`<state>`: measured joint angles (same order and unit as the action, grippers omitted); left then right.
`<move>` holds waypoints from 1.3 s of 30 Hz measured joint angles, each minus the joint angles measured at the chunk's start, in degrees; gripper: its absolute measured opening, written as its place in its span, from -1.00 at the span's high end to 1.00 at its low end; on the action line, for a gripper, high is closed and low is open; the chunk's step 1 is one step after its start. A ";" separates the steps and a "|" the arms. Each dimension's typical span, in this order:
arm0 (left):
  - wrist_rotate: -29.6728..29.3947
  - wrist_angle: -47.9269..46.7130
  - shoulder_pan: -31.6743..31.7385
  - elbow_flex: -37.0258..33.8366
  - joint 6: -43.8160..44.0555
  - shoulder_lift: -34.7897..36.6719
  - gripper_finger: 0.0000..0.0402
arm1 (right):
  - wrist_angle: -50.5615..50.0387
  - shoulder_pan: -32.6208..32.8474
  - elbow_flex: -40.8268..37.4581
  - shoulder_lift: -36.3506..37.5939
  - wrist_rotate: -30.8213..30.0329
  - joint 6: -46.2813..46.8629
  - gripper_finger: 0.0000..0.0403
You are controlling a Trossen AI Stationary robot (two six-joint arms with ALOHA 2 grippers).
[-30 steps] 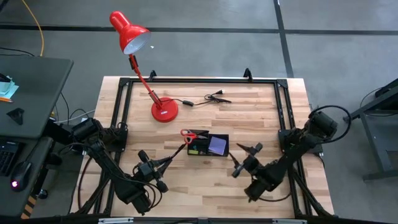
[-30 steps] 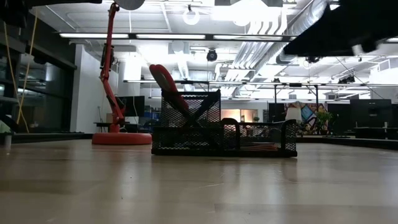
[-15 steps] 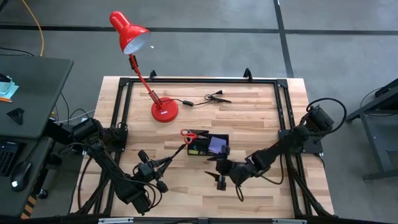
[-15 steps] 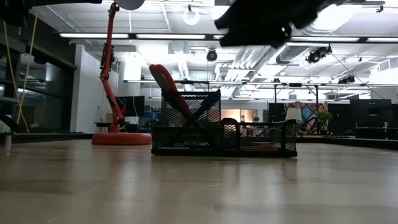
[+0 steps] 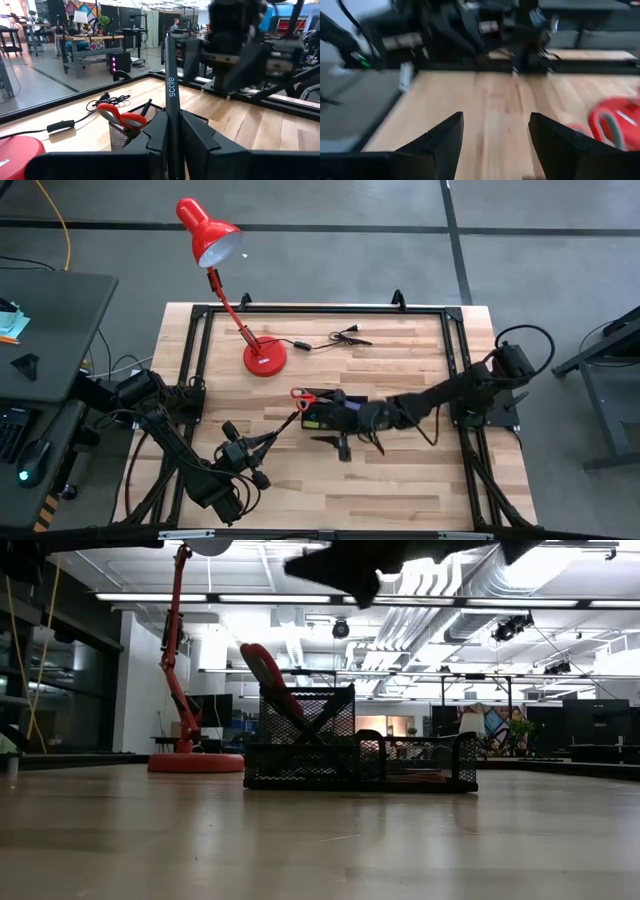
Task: Pick and place office supplies into organizer
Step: Put the black pen into the black desk organizer
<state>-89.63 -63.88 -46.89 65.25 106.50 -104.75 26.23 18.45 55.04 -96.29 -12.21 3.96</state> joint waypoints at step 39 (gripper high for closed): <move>0.32 3.10 0.00 -0.09 -3.04 0.00 0.83 | 8.73 -8.28 6.17 -4.35 15.67 6.08 0.08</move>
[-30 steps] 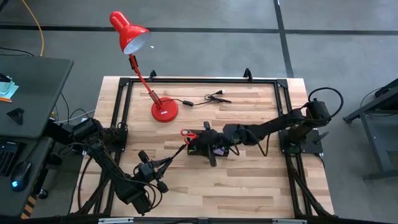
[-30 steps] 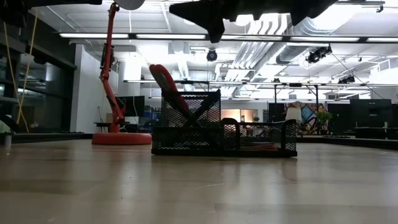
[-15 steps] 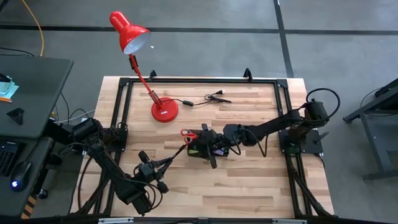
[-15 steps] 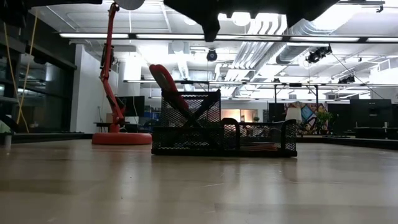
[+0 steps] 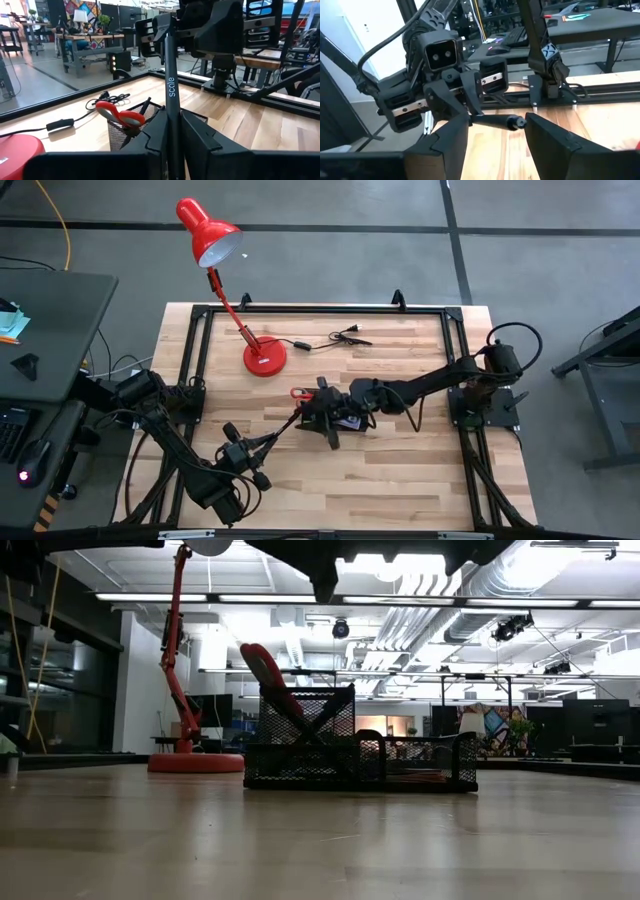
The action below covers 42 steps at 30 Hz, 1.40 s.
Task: Pick and place office supplies into organizer
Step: Put the black pen into the black desk organizer
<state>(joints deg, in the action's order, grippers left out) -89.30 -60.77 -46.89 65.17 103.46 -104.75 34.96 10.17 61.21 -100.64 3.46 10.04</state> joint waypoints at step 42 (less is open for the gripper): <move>-0.19 1.02 0.07 -0.02 -1.83 -0.02 0.75 | 2.80 -1.26 1.07 -1.86 4.09 0.45 0.85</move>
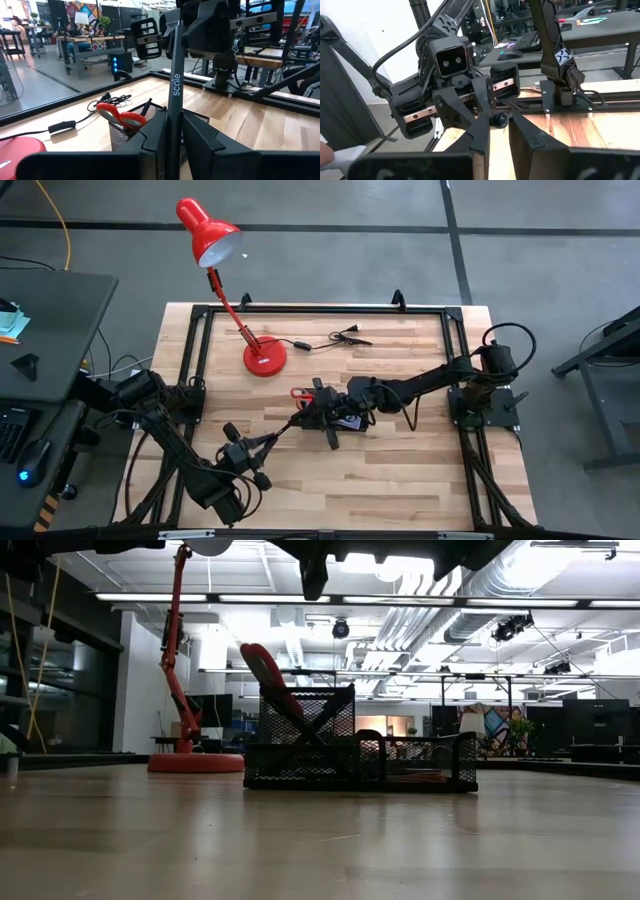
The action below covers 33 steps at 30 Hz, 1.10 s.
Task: Pick and place office supplies into organizer
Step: Put the black pen into the black desk organizer
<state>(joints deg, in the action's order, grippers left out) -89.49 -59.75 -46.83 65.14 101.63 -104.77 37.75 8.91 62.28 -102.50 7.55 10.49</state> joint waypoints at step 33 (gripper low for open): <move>21.16 -27.08 -2.82 -1.44 11.02 0.46 0.67 | -9.21 -1.02 -0.02 4.81 -17.64 -3.13 0.86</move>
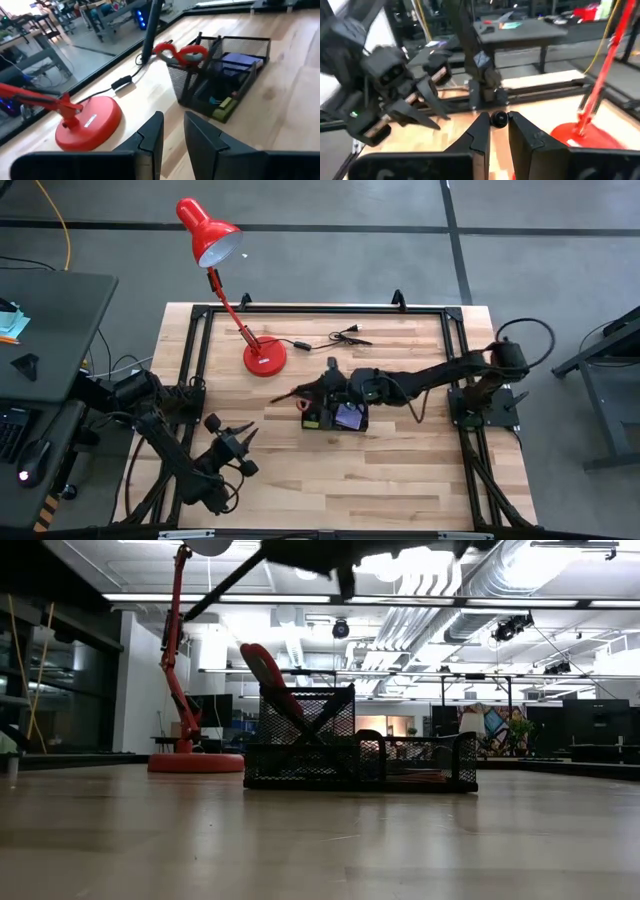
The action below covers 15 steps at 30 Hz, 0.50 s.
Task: Pick and place office supplies into organizer
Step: Put the black pen into the black desk organizer
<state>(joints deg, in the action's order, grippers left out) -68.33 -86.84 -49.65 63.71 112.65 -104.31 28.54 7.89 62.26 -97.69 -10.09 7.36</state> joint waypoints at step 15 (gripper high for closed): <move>-13.45 -0.93 -3.23 -10.49 25.83 -0.04 0.66 | -31.94 4.96 0.02 15.62 -22.46 4.91 0.85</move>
<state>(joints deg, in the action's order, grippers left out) -81.78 -87.76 -52.88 53.22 138.48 -104.36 -3.40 12.85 62.28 -82.06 -32.55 12.26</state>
